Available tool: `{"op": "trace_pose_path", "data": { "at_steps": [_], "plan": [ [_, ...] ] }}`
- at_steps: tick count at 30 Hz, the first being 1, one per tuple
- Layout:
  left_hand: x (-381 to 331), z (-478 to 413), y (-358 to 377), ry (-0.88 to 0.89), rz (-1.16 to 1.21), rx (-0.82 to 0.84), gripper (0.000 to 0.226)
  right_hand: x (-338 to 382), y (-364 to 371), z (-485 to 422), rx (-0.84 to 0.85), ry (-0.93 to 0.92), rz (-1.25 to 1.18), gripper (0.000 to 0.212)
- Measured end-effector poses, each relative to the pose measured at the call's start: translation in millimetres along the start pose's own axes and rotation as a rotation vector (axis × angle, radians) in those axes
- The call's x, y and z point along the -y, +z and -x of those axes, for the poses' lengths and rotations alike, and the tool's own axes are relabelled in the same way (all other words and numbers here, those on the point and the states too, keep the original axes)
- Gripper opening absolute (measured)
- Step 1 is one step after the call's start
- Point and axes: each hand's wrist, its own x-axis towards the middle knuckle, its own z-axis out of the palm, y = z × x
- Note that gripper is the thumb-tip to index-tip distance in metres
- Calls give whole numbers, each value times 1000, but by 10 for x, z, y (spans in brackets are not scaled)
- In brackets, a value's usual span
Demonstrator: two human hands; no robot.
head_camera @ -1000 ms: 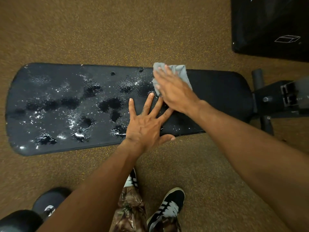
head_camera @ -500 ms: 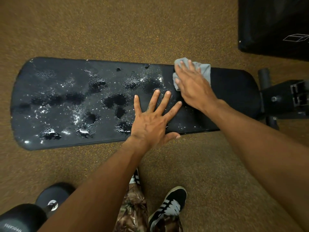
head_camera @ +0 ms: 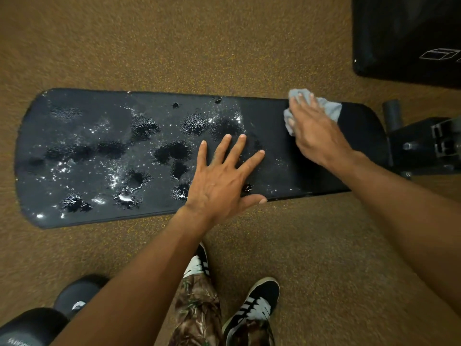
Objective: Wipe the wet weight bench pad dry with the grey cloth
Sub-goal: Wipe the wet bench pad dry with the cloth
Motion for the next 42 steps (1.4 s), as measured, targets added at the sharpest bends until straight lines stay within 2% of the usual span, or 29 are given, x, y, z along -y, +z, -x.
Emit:
{"op": "trace_pose_path", "data": {
  "at_steps": [4,9,11,14,20,25,29,31,34,37,40,42],
  "plan": [
    [143,-21,-108,-84,27,-137,88,576,213,-358,-43,-94,-30,52],
    [470,-78,-254,-200,59,-116,90,633,253,204,14,-204,-22,52],
    [616,-106,-281,-198,54,-111,88,437,210,424,28,-175,26,54],
    [772,-173,-299,-169,44,-63,89,176,74,540,21,11,21,59],
    [741,-365,-240,-101,5,-24,91,307,119,35,-72,181,-68,50],
    [687,-419,-229,-90,4,-1,90,608,210,-317,-94,103,-79,51],
    [741,-388,-202,-50,-23,12,83,829,283,-124,-92,9,-75,51],
    [754,-317,-185,-20,-34,28,88,895,316,139,-49,-44,-44,53],
    [814,-203,-203,23,-56,99,108,809,362,525,1,-86,44,57],
    [863,-204,-265,39,-77,200,132,570,299,712,-13,73,30,68],
    [842,-263,-295,30,-75,273,147,480,207,585,-32,234,-62,52],
    [824,-276,-310,20,-60,298,150,573,225,410,-66,308,-123,50]
  ]
}}
